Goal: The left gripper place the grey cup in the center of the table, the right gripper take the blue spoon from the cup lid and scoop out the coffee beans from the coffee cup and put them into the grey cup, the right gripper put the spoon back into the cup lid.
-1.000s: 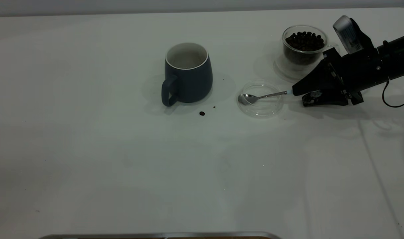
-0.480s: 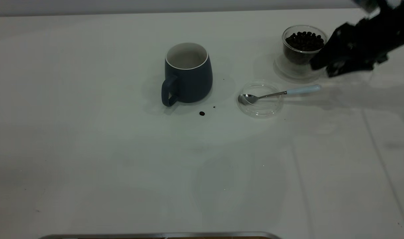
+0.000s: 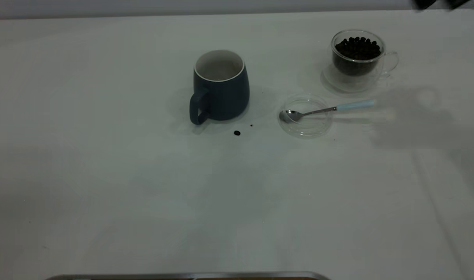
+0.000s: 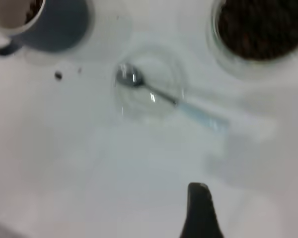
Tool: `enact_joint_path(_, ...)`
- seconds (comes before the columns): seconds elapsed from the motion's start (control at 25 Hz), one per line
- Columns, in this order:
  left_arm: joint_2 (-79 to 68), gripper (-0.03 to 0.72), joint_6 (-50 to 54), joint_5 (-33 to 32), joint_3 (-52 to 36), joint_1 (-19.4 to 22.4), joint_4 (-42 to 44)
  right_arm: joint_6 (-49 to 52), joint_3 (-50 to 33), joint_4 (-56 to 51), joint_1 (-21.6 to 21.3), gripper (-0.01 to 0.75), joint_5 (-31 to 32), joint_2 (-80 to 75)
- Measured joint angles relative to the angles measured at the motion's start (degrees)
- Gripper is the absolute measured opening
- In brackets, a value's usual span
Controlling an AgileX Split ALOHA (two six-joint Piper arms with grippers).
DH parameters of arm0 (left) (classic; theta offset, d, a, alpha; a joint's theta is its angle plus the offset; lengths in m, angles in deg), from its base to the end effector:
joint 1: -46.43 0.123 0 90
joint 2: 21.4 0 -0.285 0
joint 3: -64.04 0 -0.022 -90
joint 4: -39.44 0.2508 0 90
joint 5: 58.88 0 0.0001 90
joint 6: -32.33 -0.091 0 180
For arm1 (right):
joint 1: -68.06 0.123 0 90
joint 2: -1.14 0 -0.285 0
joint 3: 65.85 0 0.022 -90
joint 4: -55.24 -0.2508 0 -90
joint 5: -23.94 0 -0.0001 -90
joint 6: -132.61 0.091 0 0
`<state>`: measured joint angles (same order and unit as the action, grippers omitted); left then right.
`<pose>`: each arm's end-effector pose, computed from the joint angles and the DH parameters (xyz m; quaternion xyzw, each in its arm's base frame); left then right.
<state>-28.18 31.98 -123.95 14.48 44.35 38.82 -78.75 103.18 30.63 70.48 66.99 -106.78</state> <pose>-0.0089 -0.0006 0.2665 0.0189 0.8719 -0.0128 0.4892 0.3473 0.0406 0.2107 -0.1550 0.9613 0.1245 0.1905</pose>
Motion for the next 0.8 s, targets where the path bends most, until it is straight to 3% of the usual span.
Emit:
enact_joint_path(0.16, 0.0, 0.475, 0.0, 0.0, 0.0, 0.0, 0.0, 19.02, -8.91, 15.47, 2.81, 0.579, 6.12, 18.23)
enact_joint_path(0.28, 0.0, 0.475, 0.0, 0.0, 0.0, 0.0, 0.0, 26.85, -16.58, 22.27, 3.07, 0.579, 9.85, 30.75)
enact_joint_path(0.8, 0.0, 0.475, -0.13, 0.0, 0.0, 0.0, 0.0, 30.53, -37.36, 25.16, 3.09, 0.579, 16.68, 80.66)
